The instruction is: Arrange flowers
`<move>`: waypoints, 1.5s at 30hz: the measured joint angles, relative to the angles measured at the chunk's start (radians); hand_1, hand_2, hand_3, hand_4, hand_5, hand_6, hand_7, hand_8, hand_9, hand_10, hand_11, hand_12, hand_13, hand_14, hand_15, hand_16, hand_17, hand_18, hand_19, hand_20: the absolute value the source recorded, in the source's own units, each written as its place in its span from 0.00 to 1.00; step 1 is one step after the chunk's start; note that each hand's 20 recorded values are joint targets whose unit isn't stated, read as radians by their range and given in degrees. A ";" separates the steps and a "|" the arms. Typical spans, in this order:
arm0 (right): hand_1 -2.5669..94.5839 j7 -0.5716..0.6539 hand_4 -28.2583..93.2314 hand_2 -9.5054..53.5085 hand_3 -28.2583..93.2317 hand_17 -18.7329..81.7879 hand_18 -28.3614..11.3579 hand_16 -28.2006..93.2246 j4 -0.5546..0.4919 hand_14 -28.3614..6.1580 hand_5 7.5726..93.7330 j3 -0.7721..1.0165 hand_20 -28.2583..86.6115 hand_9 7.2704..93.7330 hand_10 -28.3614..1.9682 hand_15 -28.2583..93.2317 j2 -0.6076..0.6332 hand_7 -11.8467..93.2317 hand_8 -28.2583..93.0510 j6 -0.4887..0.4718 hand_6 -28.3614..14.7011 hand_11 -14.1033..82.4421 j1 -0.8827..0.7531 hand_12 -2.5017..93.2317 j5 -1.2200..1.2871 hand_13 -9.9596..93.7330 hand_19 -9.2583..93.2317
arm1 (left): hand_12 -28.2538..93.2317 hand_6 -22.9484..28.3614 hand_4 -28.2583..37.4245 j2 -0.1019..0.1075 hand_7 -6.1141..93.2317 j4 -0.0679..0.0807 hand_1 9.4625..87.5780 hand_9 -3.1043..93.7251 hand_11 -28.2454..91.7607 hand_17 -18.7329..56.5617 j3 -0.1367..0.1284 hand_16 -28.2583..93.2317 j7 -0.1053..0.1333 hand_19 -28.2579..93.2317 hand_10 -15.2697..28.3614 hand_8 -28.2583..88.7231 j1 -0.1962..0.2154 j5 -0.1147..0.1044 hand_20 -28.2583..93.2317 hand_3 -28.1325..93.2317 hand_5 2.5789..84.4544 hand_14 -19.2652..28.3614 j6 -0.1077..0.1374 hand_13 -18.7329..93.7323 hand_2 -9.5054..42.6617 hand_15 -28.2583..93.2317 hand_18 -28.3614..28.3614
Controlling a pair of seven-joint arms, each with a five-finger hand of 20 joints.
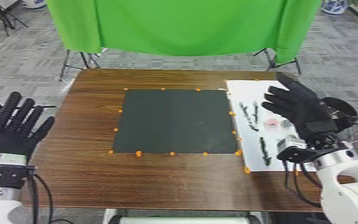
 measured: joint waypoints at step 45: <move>0.17 0.720 0.03 0.00 0.82 0.44 0.07 0.41 -0.135 0.30 0.61 -0.050 0.44 0.63 0.26 0.69 0.174 0.33 0.15 0.000 0.50 0.47 -0.047 0.30 -1.004 0.63 0.80 | 0.29 0.57 0.00 -0.019 0.20 -0.035 0.21 0.31 0.35 0.14 -0.016 0.17 0.042 0.50 0.68 0.14 0.079 -0.053 0.26 0.77 0.30 0.66 0.052 0.32 0.49 0.40 0.71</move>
